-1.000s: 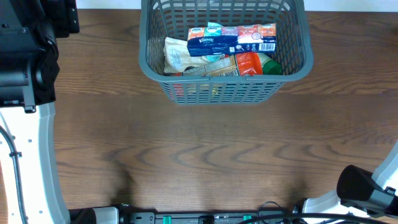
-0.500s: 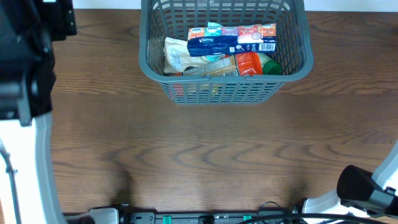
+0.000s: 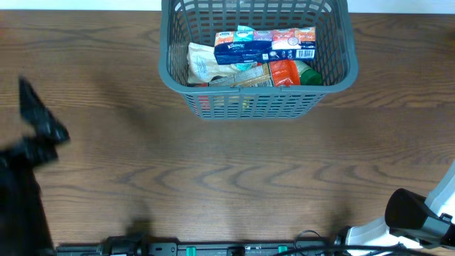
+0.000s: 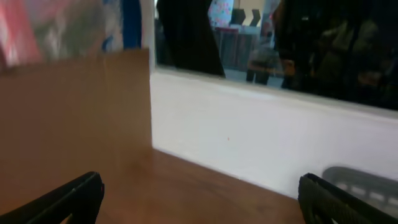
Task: Pack container
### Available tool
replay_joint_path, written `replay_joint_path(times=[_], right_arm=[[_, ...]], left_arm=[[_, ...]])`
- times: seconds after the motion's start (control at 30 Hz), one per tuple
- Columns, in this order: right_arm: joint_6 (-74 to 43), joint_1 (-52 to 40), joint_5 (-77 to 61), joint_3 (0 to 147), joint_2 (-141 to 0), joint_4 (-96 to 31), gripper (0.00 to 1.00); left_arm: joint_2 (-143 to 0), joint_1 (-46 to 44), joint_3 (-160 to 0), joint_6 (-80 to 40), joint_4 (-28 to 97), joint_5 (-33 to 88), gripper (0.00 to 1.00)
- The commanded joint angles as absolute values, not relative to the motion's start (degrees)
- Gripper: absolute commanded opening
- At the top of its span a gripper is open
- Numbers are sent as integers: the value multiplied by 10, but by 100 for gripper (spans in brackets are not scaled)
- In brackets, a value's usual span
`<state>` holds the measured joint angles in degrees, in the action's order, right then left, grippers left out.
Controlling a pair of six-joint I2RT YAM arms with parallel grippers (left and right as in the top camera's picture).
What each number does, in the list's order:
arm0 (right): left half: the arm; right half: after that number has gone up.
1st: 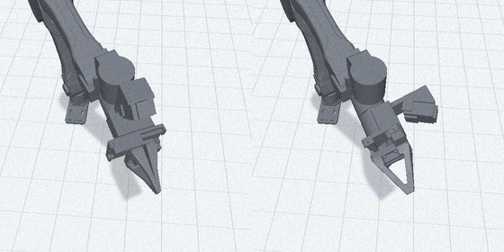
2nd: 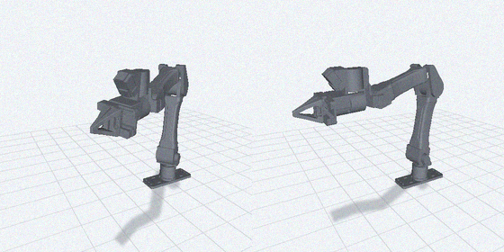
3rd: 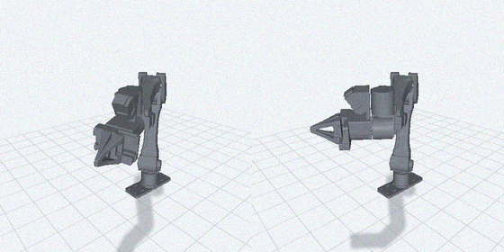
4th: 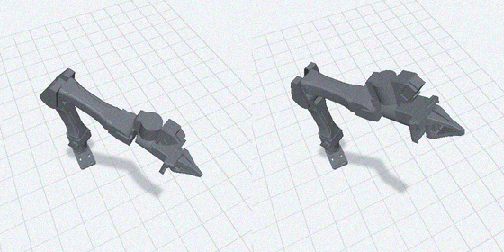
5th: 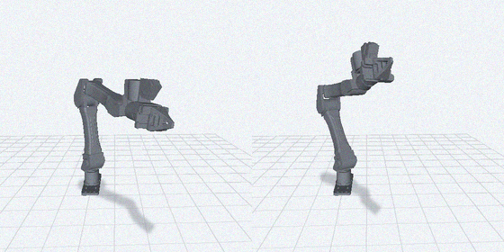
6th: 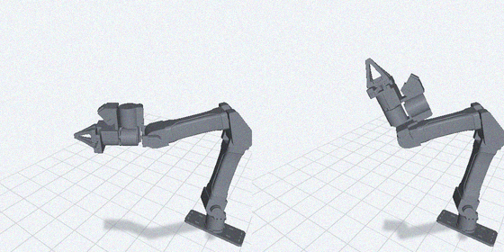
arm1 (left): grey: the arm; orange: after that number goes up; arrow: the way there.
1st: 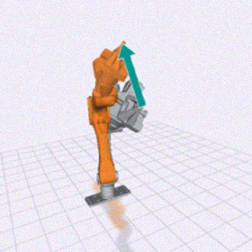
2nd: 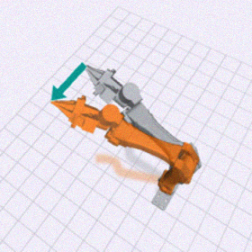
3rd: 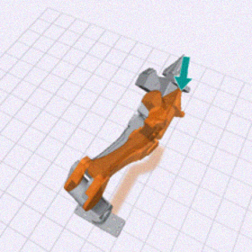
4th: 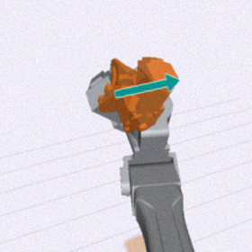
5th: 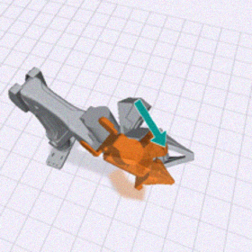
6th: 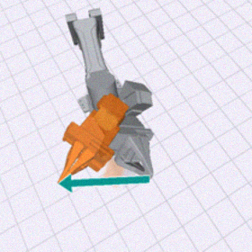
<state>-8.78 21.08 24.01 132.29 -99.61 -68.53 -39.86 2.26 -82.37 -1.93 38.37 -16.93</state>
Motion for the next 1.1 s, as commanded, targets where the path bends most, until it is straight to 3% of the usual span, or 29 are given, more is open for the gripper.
replay_joint_path(times=[0.0, 0.23, 0.53, 1.07], right_arm=[[-96, 213, 244, 1323, -994, -686, 99], [-96, 213, 244, 1323, -994, -686, 99], [-96, 213, 244, 1323, -994, -686, 99], [-96, 213, 244, 1323, -994, -686, 99]], left_arm=[[-329, 24, -707, -127, 376, -172, 99], [-209, 24, -480, -268, 324, -156, 99], [-135, 24, -274, -295, 225, -93, 98], [-19, 24, -140, -308, 213, -79, 99]])
